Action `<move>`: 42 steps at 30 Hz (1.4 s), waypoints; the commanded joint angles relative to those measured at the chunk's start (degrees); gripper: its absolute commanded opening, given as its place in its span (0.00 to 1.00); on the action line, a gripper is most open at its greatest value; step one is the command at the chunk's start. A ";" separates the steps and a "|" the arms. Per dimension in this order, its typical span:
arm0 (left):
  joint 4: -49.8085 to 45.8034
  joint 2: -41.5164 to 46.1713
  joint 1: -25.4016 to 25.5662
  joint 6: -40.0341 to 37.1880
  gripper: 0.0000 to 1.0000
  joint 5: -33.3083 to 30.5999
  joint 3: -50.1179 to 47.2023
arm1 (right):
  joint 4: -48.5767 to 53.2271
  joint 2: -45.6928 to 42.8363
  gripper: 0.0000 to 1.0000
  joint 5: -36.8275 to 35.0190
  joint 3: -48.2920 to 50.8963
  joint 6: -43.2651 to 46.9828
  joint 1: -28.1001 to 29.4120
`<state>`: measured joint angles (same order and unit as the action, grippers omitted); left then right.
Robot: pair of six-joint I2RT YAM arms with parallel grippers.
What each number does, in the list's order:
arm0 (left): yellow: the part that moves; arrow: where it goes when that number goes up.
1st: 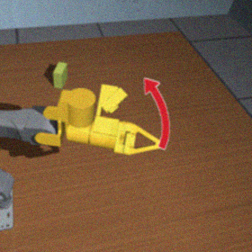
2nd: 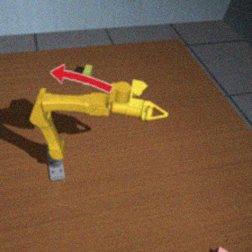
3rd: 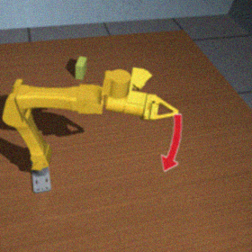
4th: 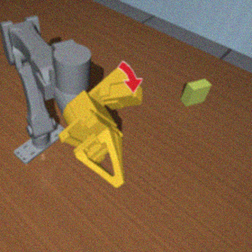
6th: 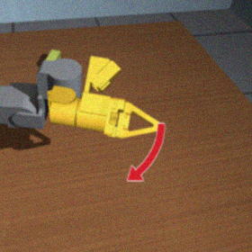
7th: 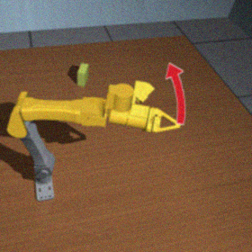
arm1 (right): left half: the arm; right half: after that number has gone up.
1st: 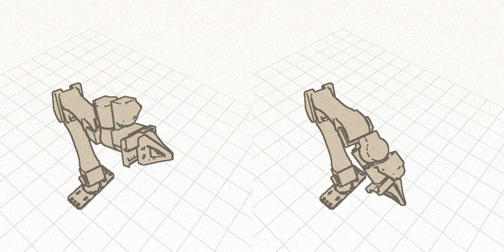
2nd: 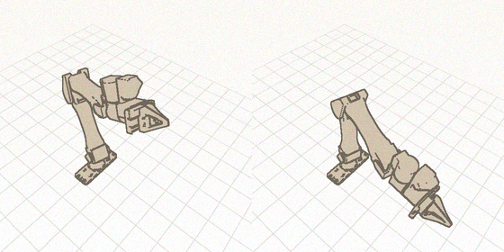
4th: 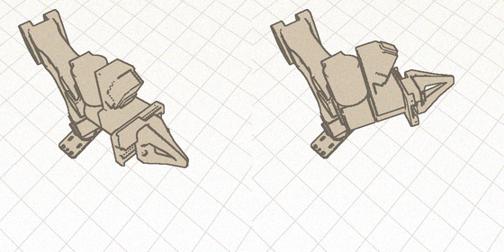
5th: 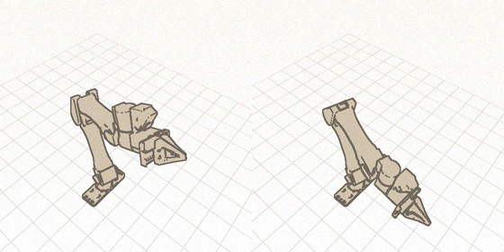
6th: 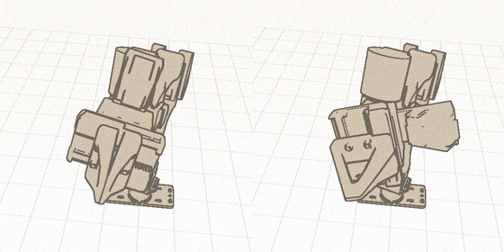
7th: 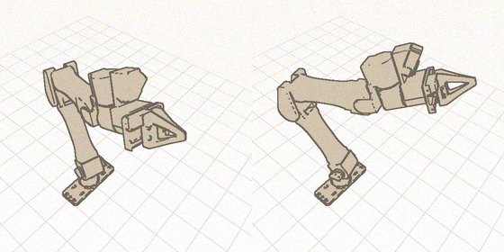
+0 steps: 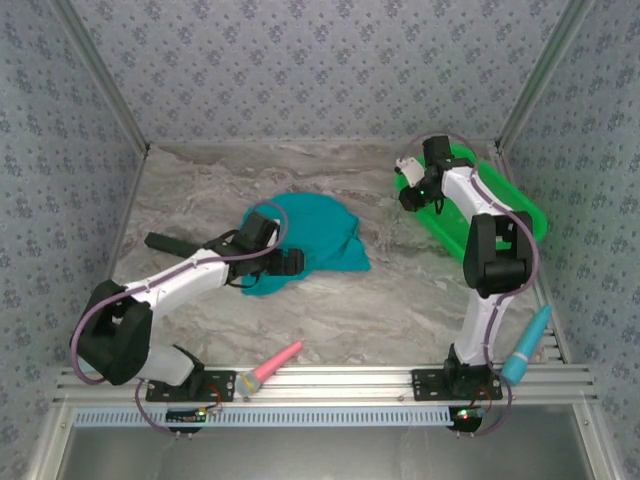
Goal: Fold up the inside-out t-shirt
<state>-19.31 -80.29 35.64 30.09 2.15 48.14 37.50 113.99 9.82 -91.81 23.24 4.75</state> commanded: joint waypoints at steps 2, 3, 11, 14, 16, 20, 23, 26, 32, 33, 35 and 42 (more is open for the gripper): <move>-0.91 1.05 -0.12 0.83 1.00 0.75 0.62 | 0.23 6.45 0.24 -4.27 -8.69 -7.87 -1.11; -1.32 1.22 -0.13 1.01 1.00 0.68 0.88 | 0.17 7.62 0.24 -4.57 -10.77 -8.35 -1.54; -1.13 3.59 0.00 4.51 1.00 0.80 -1.69 | -1.72 18.25 0.24 -12.26 -26.37 -12.26 -5.79; -1.26 5.86 0.27 5.22 1.00 0.58 -3.36 | -1.28 19.75 0.33 -13.54 -28.93 -11.30 -6.91; -2.71 7.69 0.21 5.12 1.00 -0.16 -3.93 | -1.26 19.33 0.38 -14.50 -28.72 -11.45 -7.60; -8.36 12.85 -0.21 5.29 1.00 -2.34 -4.43 | -2.34 15.65 0.45 -15.07 -25.54 -11.26 -7.93; -12.09 17.05 -2.83 6.90 1.00 -1.74 -5.71 | -7.85 8.93 0.51 -13.35 -18.04 -13.53 -6.65; -15.20 20.33 -8.49 8.12 1.00 1.30 -6.85 | -15.52 -0.43 0.57 -7.22 -8.07 -15.18 -3.83; -10.29 22.06 -13.18 7.51 0.95 10.23 -10.93 | -20.10 -14.74 0.59 1.81 10.25 -12.24 7.72; -9.57 21.59 -12.88 7.61 0.94 12.05 -11.05 | -20.10 -16.61 0.59 3.85 13.54 -10.89 9.89; -8.32 20.05 -10.85 7.66 0.91 13.33 -11.39 | -21.38 -20.60 0.58 5.92 20.75 -7.99 15.27; -9.17 13.57 -9.50 9.69 0.89 9.25 -12.64 | -26.56 -25.42 0.58 11.00 36.02 8.08 35.72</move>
<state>-29.21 -65.23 26.94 38.26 11.20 36.25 12.99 89.41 16.40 -58.98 20.73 34.94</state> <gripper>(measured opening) 0.900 0.578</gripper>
